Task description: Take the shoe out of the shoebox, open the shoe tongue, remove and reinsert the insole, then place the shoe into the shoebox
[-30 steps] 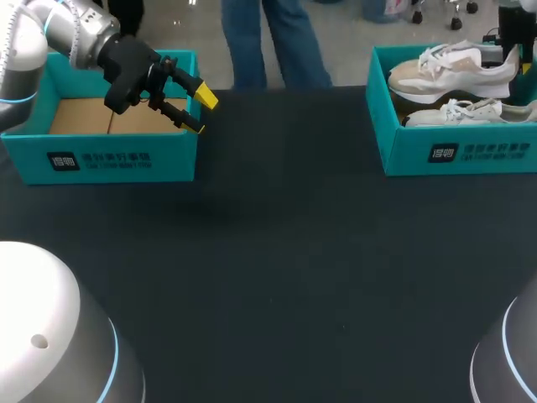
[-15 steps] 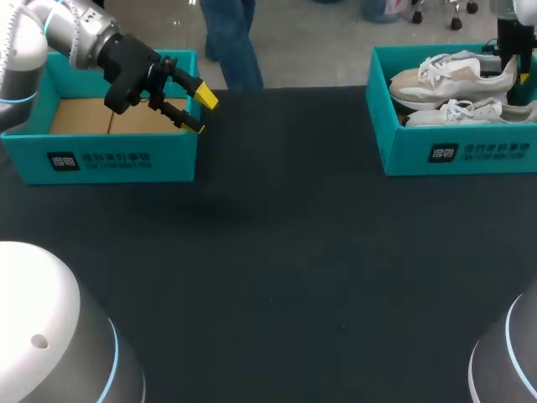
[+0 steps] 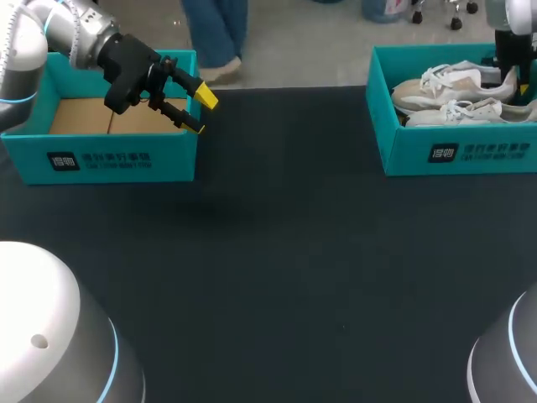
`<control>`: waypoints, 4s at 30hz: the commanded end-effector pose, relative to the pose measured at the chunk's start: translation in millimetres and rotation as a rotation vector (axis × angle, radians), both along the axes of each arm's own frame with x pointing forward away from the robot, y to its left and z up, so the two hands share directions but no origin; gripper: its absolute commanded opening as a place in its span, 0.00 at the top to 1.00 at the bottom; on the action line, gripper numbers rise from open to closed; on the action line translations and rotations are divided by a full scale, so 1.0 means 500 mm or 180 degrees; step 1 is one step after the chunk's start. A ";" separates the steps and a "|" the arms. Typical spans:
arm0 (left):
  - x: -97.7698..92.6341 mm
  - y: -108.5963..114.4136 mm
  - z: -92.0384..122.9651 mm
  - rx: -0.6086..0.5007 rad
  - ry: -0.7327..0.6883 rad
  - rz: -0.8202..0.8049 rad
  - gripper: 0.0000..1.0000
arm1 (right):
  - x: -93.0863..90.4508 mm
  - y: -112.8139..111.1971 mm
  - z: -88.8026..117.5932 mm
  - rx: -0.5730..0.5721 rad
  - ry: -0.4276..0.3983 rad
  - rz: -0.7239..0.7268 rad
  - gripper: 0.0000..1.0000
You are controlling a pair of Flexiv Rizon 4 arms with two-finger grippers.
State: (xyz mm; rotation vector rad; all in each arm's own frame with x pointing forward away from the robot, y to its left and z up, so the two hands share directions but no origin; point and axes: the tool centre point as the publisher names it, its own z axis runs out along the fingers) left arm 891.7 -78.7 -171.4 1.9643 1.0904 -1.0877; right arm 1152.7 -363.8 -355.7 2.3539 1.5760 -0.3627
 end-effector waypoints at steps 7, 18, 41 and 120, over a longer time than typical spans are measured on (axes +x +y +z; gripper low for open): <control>0.000 0.001 0.000 0.0010 -0.0007 -0.0004 0.00 | 0.021 -0.003 -0.001 0.0063 0.0139 -0.0065 0.00; 0.000 0.001 0.000 0.0010 -0.0007 -0.0004 0.00 | -0.051 0.039 0.129 0.0330 -0.0051 0.0128 0.00; 0.000 0.001 0.000 0.0010 -0.0007 -0.0004 0.00 | -0.221 0.157 0.283 0.0895 -0.0234 0.0472 0.00; 0.109 0.039 -0.003 0.1448 0.4678 0.6686 0.00 | -0.413 0.210 0.255 0.0789 -0.0365 0.0912 0.00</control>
